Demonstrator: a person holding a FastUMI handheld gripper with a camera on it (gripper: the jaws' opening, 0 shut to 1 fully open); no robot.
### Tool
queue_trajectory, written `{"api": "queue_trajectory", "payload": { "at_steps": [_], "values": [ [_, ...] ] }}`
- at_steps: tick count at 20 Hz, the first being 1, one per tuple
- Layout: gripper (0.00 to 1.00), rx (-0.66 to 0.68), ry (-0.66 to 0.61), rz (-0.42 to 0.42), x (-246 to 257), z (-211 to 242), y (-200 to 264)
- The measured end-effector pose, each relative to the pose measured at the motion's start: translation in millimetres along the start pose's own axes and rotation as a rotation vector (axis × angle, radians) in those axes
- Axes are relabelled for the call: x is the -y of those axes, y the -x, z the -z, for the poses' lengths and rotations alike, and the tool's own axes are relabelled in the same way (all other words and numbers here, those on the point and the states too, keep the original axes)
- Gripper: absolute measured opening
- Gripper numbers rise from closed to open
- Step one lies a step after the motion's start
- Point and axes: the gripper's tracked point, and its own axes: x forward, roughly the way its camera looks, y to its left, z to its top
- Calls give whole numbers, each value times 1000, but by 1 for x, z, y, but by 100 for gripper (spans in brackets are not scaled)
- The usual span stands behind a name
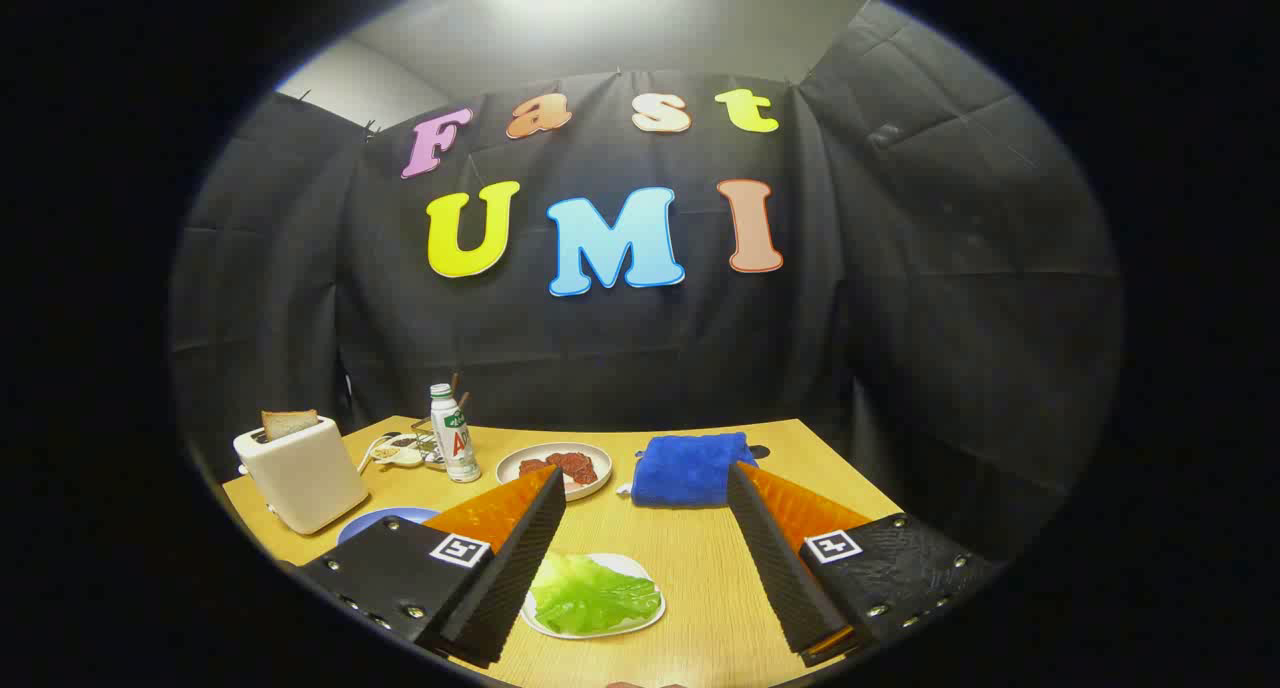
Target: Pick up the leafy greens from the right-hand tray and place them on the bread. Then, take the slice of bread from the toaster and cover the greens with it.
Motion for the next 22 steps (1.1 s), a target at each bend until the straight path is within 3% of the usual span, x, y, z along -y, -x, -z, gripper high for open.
{"api": "queue_trajectory", "payload": {
  "at_steps": [7, 14, 22],
  "values": [
    [99, -46, 58, -36, -15, 12, -5],
    [99, -196, 107, -107, -35, 50, -15],
    [99, -542, 216, -230, -58, 111, -34]
  ]
}}
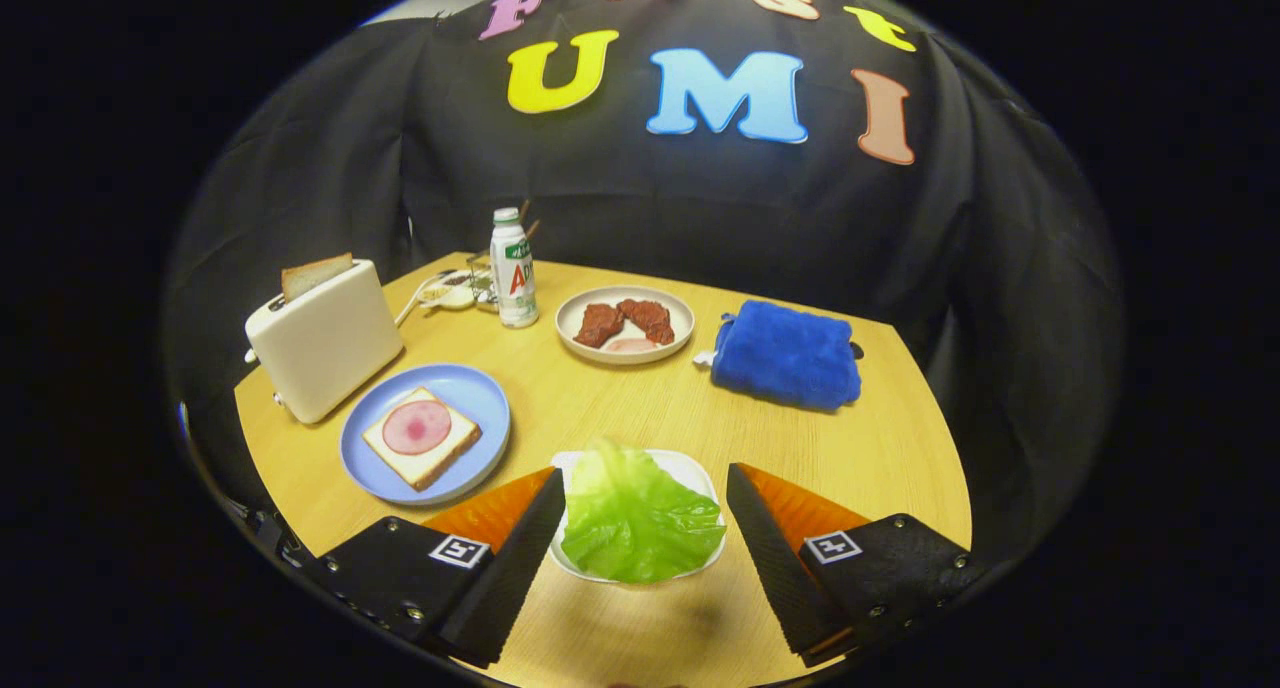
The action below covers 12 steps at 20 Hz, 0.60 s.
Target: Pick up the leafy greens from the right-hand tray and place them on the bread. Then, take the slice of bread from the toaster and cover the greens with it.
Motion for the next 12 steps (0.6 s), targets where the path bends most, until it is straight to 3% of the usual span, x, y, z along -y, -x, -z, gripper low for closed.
{"api": "queue_trajectory", "payload": {
  "at_steps": [5, 12],
  "values": [
    [99, -231, 49, -80, -16, 29, -40],
    [99, -408, 144, -56, -12, 53, -78]
  ]
}}
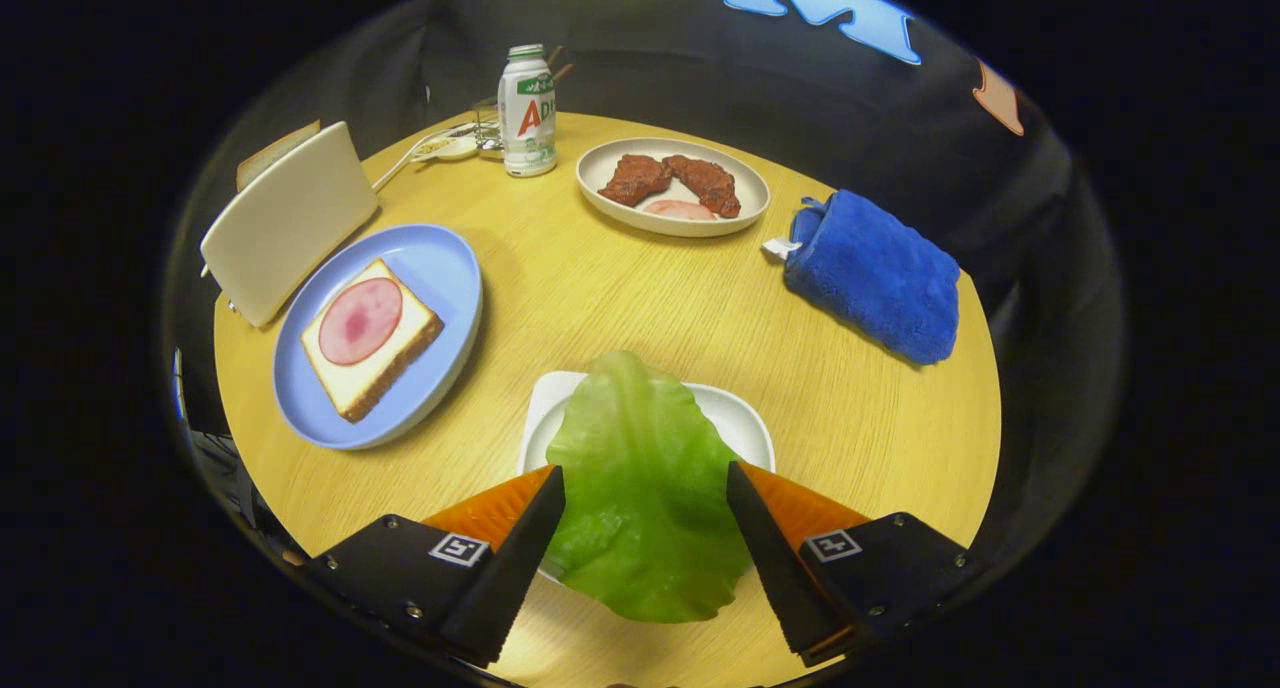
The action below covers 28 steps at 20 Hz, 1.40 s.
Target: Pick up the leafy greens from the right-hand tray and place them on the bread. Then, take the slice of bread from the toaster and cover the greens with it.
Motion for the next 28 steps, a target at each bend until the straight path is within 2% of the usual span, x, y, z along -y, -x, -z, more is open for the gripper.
{"api": "queue_trajectory", "payload": {
  "at_steps": [2, 3, 4, 5, 7, 11, 12, 18, 23, 28],
  "values": [
    [98, -1, -44, -52, -3, -5, -2],
    [90, -14, -55, -77, -5, -3, -3],
    [75, -10, -43, -77, -3, -4, -4],
    [72, -19, -48, -37, 7, -2, -5],
    [7, -30, -57, -40, 6, -1, -2],
    [8, 22, -40, -23, 9, -8, 9],
    [0, 47, -36, -19, 11, -13, 15],
    [0, 146, -63, -46, 3, -38, 52],
    [0, 244, -14, -113, -40, -66, 85],
    [0, 263, 89, -179, -99, -97, 89]
  ]
}}
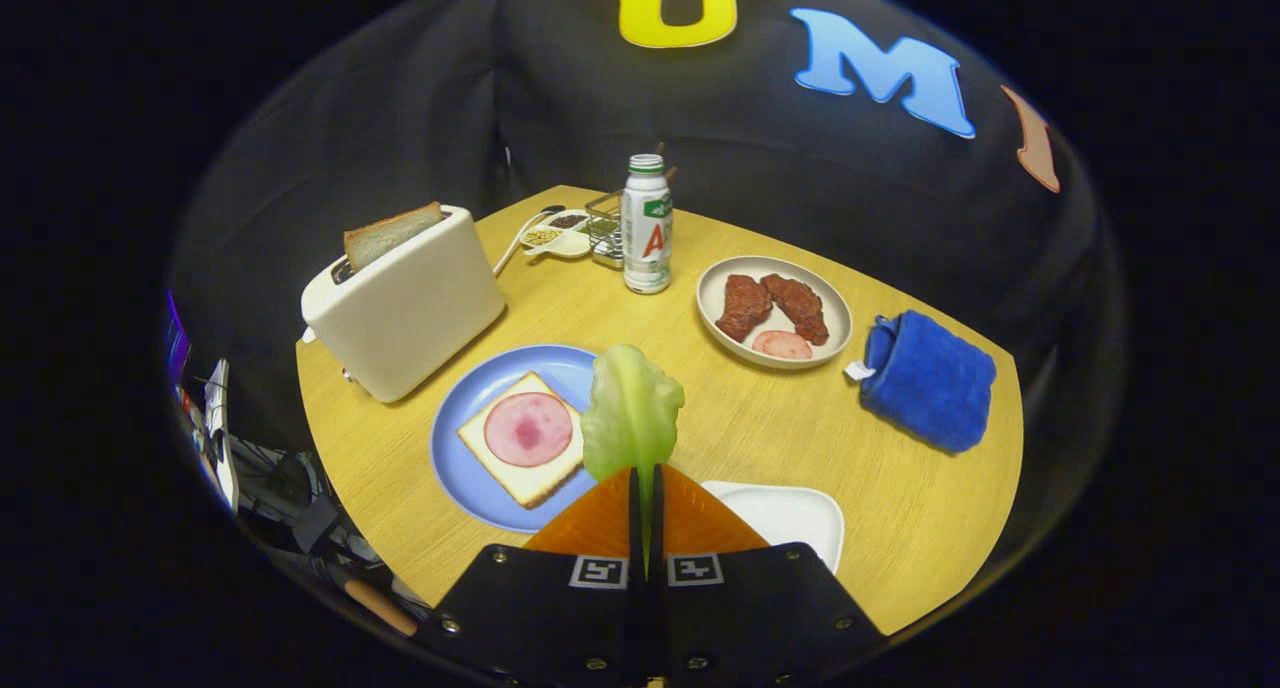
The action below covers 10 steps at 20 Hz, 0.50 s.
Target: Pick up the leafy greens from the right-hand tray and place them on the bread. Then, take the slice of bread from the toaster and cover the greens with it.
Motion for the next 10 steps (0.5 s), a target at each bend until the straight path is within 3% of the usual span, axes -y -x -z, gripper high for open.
{"api": "queue_trajectory", "payload": {
  "at_steps": [10],
  "values": [
    [0, -74, 101, -96, -84, -21, -78]
  ]
}}
